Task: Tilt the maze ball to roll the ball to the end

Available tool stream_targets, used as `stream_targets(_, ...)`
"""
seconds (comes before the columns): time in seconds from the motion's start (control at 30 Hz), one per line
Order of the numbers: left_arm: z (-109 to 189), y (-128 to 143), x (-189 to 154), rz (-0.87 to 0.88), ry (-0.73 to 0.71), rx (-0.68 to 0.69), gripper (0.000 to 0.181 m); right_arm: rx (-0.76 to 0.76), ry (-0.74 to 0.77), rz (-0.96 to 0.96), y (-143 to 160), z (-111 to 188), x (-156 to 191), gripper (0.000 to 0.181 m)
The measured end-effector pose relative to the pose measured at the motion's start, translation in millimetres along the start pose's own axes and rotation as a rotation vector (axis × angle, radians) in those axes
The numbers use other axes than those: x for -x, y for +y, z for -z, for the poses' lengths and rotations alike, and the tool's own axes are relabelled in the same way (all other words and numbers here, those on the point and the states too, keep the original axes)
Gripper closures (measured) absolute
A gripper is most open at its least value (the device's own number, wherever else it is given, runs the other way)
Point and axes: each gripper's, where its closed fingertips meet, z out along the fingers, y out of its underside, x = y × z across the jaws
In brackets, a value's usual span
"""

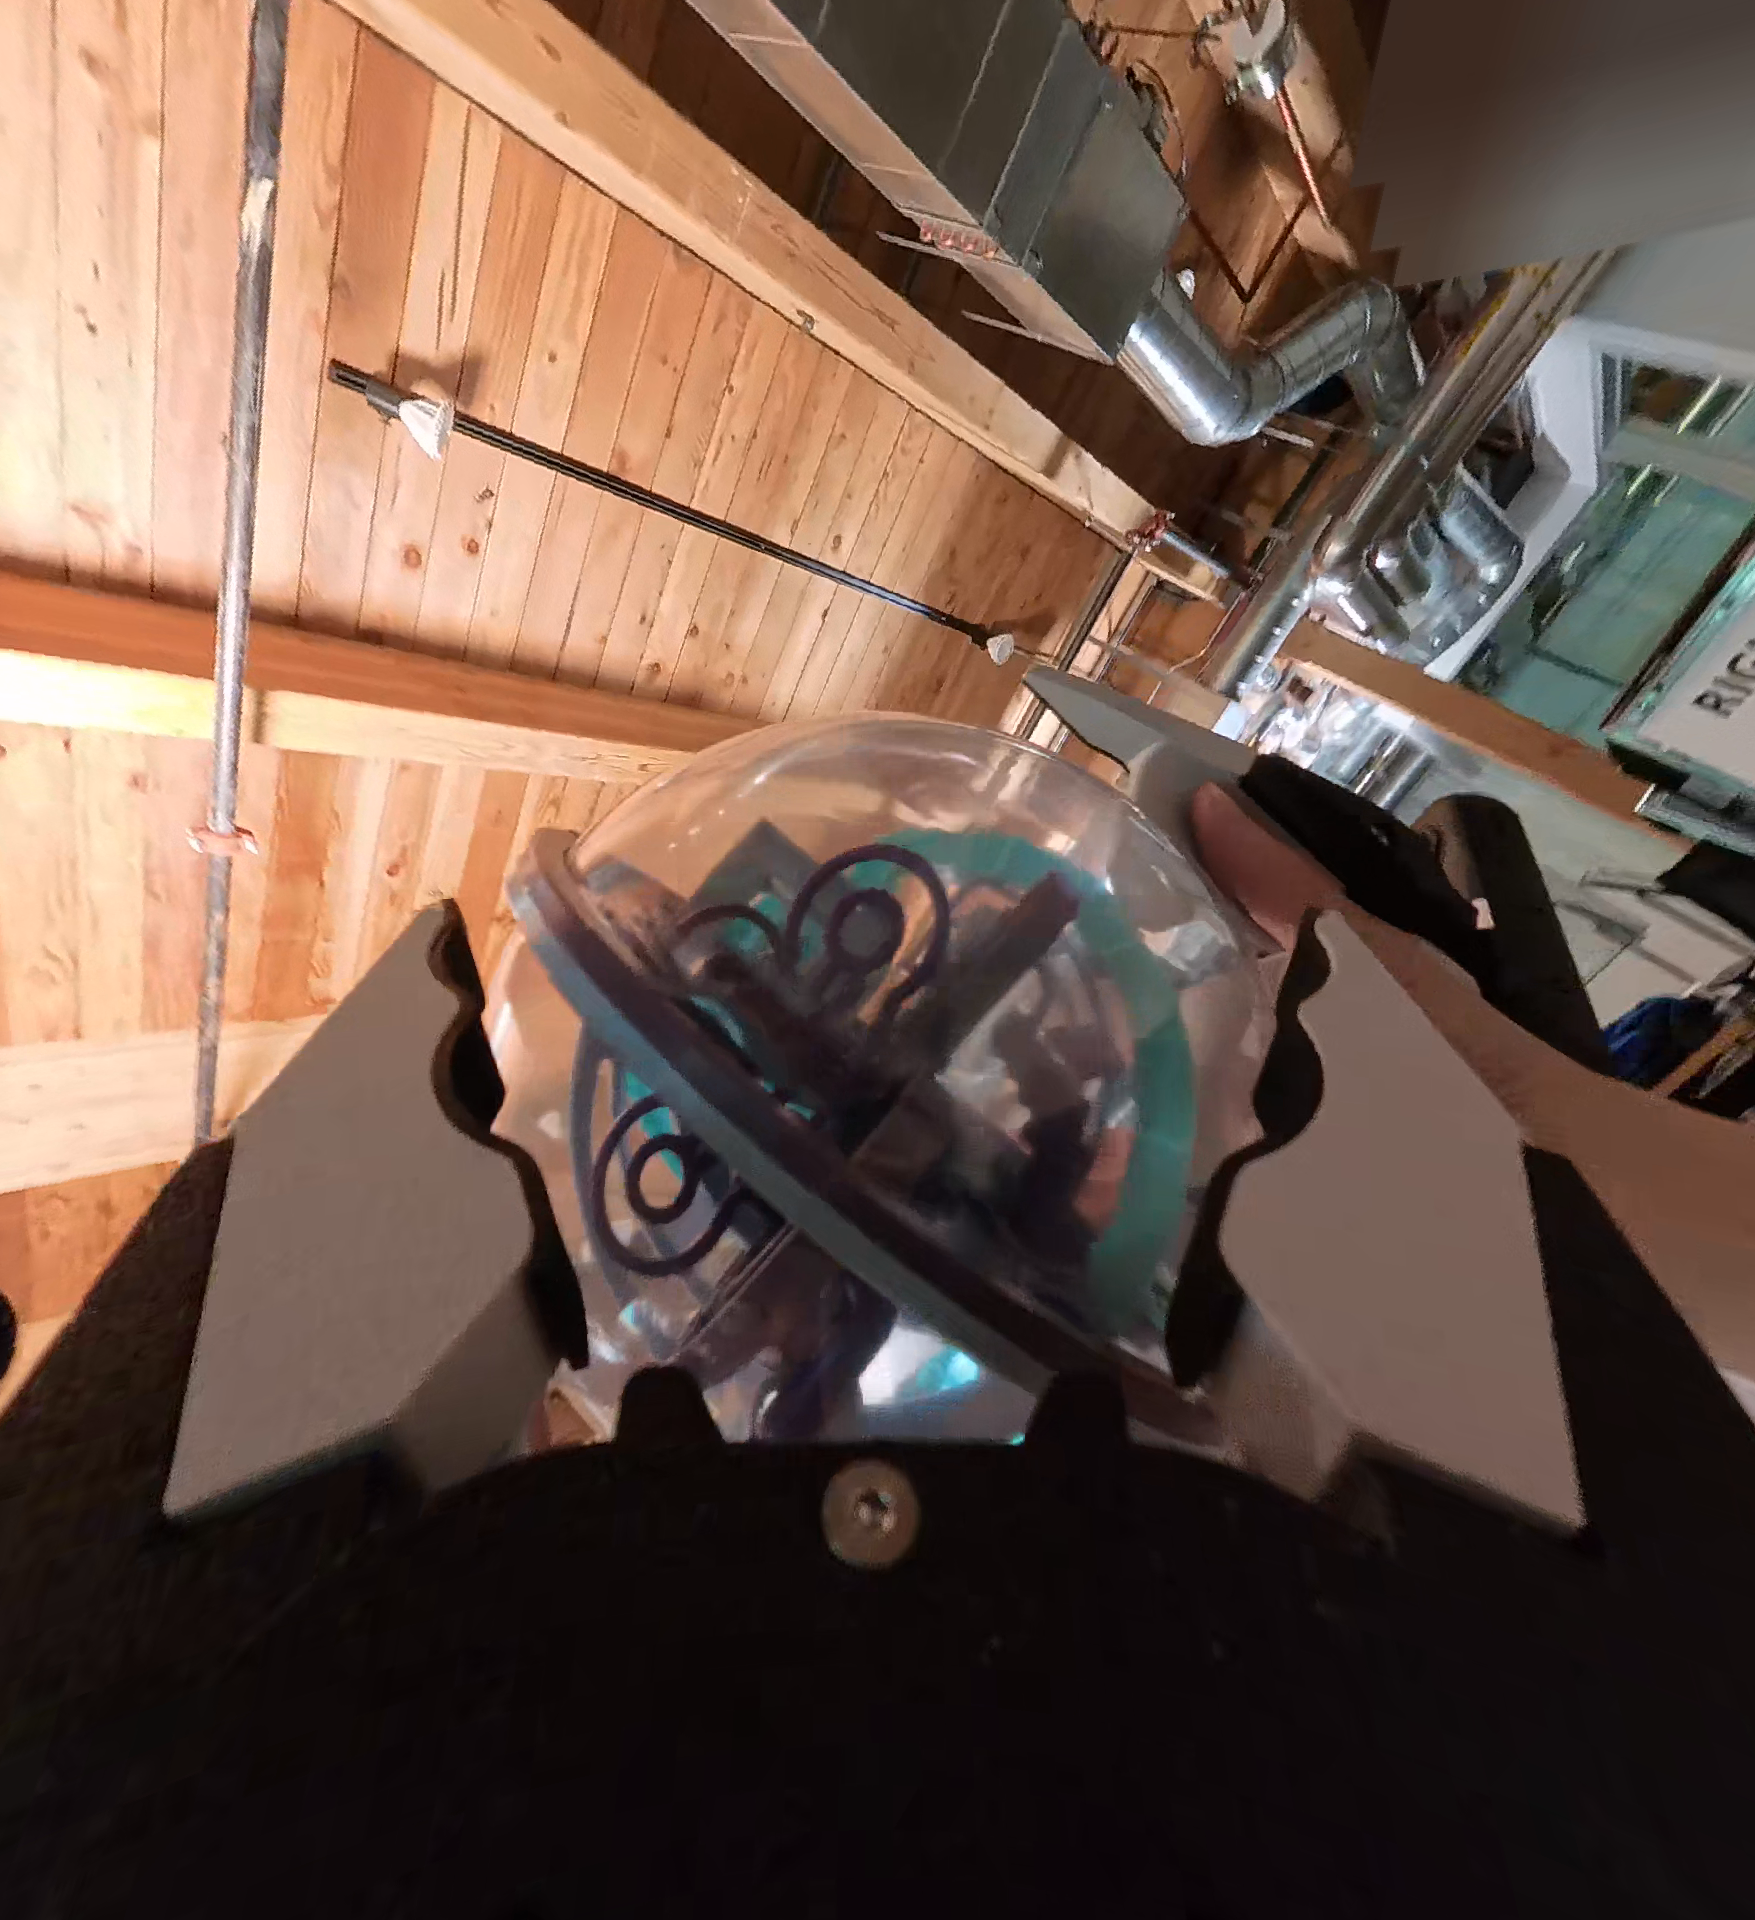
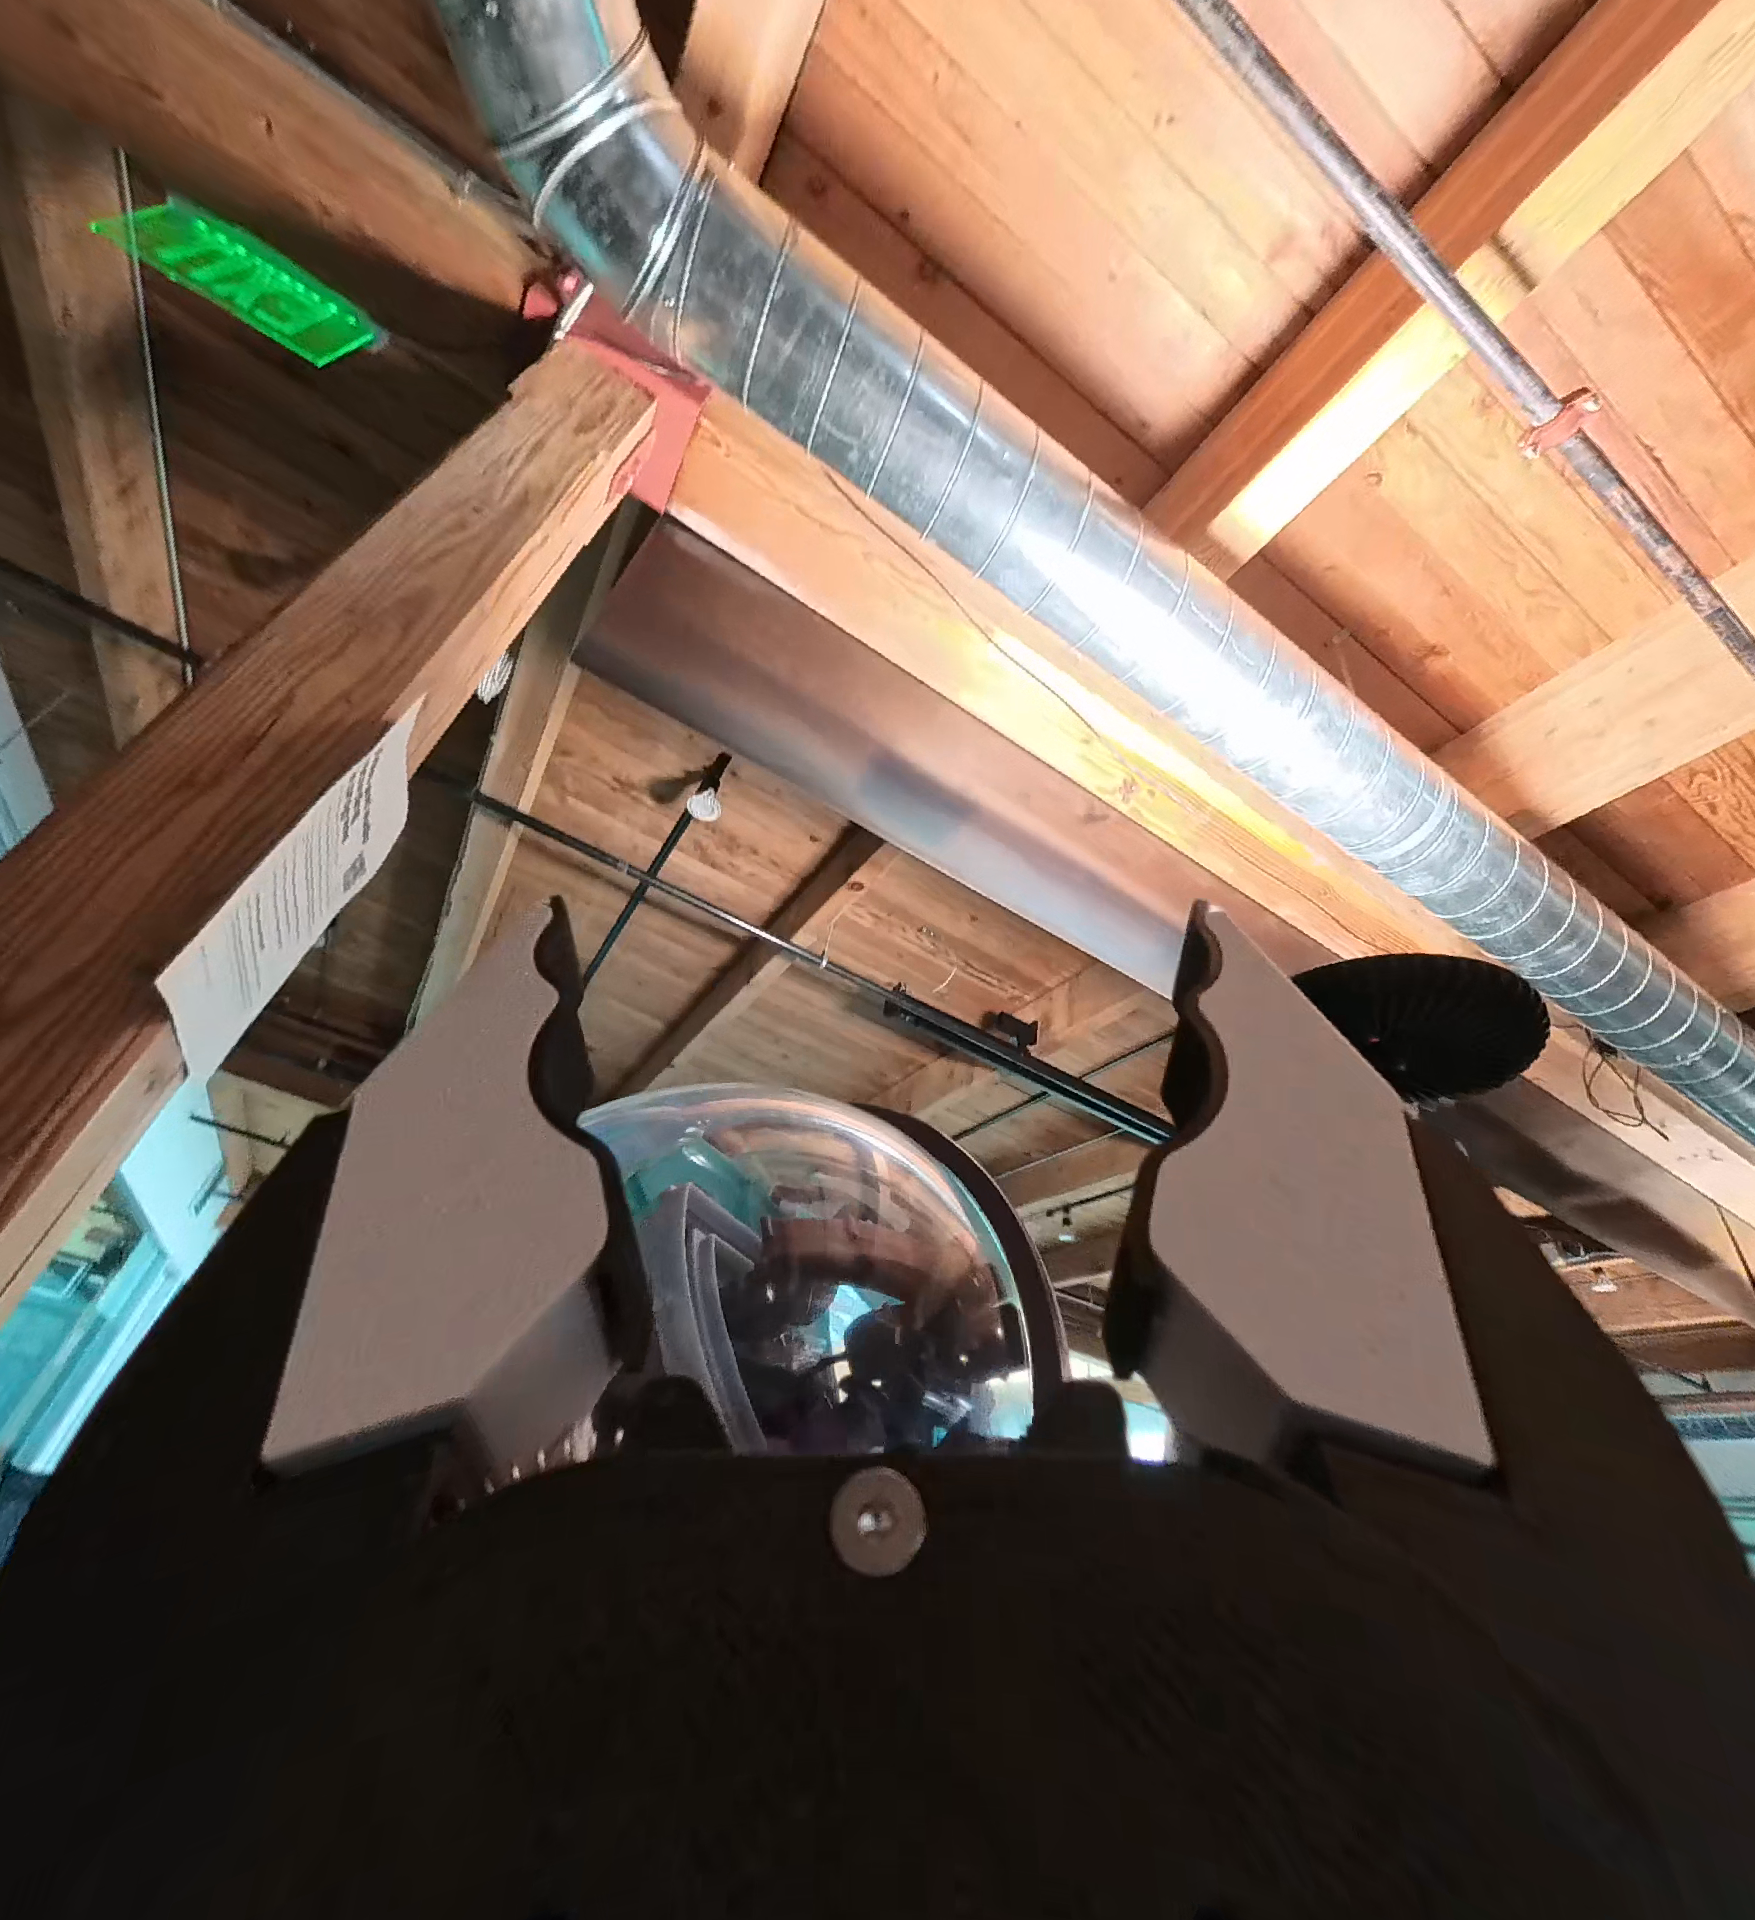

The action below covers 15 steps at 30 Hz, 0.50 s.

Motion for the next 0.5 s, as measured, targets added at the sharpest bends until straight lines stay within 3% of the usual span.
stream_targets(0.33,2,-10,-6,-0.045,-0.029,-0.034,0.038,-0.146,0.074,-0.044,-20,9,-11,0.075)
stream_targets(0.5,7,-1,-2,-0.006,-0.032,-0.012,0.036,0.011,-0.004,-0.158,13,5,-12,0.078)
